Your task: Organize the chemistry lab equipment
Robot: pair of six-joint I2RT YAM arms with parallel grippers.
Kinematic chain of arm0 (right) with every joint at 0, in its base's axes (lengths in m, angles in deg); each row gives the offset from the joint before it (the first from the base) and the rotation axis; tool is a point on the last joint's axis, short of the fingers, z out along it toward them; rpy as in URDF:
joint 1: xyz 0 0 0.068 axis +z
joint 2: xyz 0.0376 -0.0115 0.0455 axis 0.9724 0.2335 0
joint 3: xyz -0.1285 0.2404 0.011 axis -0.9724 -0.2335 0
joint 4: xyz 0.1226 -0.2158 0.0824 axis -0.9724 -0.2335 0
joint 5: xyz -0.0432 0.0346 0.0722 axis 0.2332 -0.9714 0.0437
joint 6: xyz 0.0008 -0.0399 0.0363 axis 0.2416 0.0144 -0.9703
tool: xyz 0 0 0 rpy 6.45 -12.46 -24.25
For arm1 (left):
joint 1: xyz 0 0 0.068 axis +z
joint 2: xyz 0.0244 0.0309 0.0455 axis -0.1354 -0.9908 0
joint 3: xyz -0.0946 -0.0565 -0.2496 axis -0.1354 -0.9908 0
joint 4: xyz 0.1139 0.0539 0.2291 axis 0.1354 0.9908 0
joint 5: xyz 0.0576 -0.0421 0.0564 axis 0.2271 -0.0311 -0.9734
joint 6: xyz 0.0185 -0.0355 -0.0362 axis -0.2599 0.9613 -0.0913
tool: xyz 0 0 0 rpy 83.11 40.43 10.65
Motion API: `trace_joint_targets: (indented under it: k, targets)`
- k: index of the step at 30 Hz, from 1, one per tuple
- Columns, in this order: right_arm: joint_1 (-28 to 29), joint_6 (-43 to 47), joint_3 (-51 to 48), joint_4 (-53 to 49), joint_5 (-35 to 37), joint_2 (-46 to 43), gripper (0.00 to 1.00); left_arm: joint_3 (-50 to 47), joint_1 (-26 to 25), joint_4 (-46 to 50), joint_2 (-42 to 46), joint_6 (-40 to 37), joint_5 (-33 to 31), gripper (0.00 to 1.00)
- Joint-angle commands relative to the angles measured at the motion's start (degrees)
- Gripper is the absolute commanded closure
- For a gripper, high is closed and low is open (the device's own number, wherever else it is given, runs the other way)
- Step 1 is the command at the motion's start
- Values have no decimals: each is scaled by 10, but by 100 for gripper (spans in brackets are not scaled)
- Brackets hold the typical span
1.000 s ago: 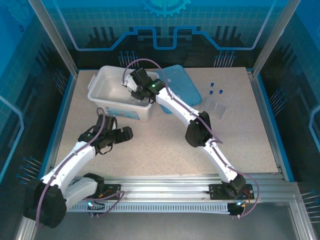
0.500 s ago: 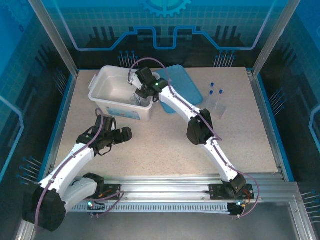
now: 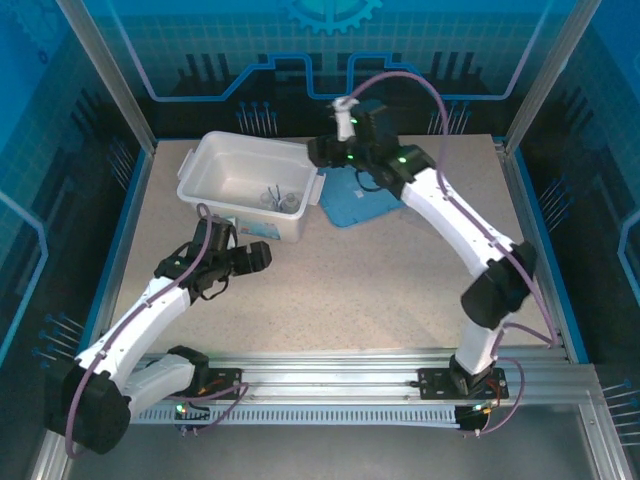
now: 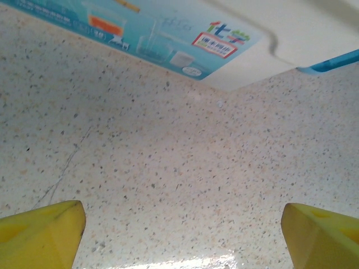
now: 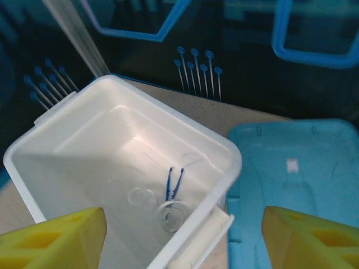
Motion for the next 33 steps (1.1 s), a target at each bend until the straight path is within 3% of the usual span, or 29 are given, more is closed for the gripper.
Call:
trace_joint_targets:
  k: [1,6,13,33]
  targets:
    - [-23,-195,-127,91,-81,-1,26,20,-14,-21,-16,-16,-9,9]
    - [-41,-357,-292,244,-112,-8,27,27,-35,-39,-38,-17,-15,9]
    - [-55,-462,-381,338,-93,40,28,28,-53,-38,-47,-17,-19,9]
    - [-131,-504,-420,357,-99,82,30,15,-55,-26,-33,-17,-29,9]
